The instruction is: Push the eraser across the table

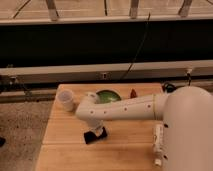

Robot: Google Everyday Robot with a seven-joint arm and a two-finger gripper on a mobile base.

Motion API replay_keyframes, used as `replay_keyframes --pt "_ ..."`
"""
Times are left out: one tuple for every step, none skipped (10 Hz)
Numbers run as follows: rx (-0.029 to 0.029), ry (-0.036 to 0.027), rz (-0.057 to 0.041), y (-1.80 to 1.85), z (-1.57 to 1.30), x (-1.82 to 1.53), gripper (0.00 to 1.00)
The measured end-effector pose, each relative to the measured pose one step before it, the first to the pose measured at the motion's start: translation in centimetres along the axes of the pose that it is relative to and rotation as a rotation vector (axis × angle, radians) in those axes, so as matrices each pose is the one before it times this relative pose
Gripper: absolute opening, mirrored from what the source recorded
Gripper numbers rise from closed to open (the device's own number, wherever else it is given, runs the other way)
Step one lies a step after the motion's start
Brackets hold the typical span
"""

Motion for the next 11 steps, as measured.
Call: replay_keyframes --pt "0.00085 0.0011 -0.00364 -0.297 0.08 0.0 0.04" --pt "0.00032 -0.00005 0.00064 0.022 -0.102 0.048 0.04" --pt "-0.0005 0.00038 -0.00037 0.01 -0.094 0.008 0.04" --pt "-0.00039 -0.00049 0.00042 0.002 -0.033 -0.004 0.04" --pt "-0.00013 0.0001 -0.00013 0.005 -0.009 -0.004 0.04" --pt "-0.00027 0.00013 -0.00011 -0.005 0.016 0.011 0.04" --pt "-0.00238 0.00317 -0.00607 -0.323 0.196 0.004 0.04" --pt "0.00021 0.00325 -0.00832 -0.46 0.148 -0.204 0.04" --pt "-0.00028 -0.0007 0.00093 0.039 -0.158 0.036 0.04" --pt "0.00128 0.00004 -0.00053 -0.05 -0.224 -0.01 0.04" --pt "-0.00082 0.00085 -0.00055 0.009 0.001 0.001 0.04"
